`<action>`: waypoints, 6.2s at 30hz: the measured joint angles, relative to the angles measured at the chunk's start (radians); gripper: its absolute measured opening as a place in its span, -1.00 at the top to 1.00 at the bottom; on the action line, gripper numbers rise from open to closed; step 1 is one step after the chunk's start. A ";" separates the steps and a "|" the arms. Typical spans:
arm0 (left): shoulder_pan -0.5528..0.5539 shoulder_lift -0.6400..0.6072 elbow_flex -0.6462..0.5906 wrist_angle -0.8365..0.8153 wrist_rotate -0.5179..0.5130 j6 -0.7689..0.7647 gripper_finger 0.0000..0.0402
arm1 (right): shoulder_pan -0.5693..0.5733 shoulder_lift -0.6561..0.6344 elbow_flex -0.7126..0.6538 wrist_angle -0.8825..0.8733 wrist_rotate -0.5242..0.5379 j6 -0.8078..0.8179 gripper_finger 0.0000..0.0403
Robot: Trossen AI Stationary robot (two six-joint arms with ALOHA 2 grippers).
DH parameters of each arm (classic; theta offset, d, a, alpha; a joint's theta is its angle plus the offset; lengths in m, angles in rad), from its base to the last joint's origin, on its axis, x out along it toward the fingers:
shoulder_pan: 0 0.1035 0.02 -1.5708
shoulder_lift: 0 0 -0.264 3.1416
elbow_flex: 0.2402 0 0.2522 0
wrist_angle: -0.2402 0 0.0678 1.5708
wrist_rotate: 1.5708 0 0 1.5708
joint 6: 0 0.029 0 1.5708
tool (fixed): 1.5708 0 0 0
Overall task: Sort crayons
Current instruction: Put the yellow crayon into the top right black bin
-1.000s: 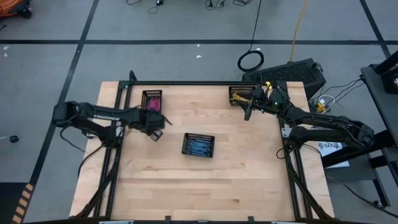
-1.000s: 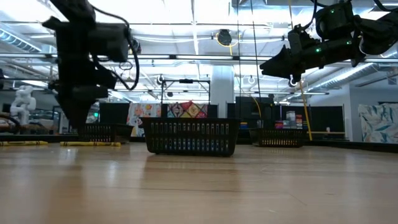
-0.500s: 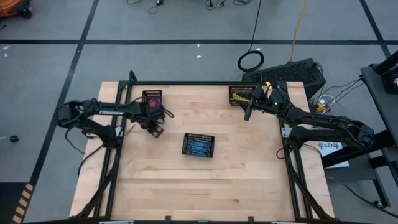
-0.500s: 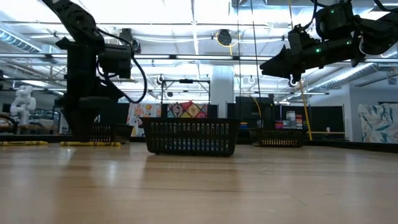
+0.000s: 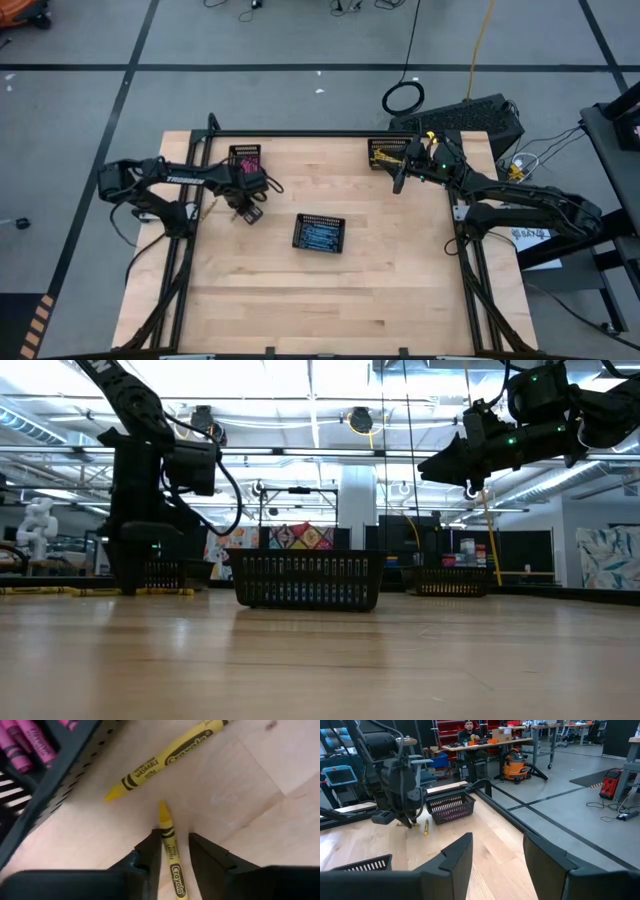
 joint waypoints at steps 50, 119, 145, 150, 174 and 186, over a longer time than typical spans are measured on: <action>-0.421 -0.081 -0.008 1.687 -0.123 0.753 1.00 | 0.302 0.361 0.114 0.489 -0.230 -0.104 -0.03; -0.421 -0.072 -0.006 1.714 -0.107 0.748 0.96 | 0.490 0.591 0.414 0.316 -0.045 -0.302 0.96; -0.447 -0.073 -0.006 1.434 -0.305 0.592 -0.05 | 0.096 0.319 0.414 -0.948 0.588 -0.431 1.00; -0.449 -0.073 -0.006 1.433 -0.303 0.595 -0.05 | -0.089 0.401 0.413 -0.944 0.467 -0.627 1.00; -0.449 -0.072 -0.006 1.414 -0.302 0.594 -0.06 | -0.069 0.410 0.413 -0.810 0.449 -0.731 0.48; -0.476 -0.101 -0.008 1.211 -0.315 0.540 -0.05 | 0.127 0.337 0.331 -0.361 -0.496 -0.314 0.50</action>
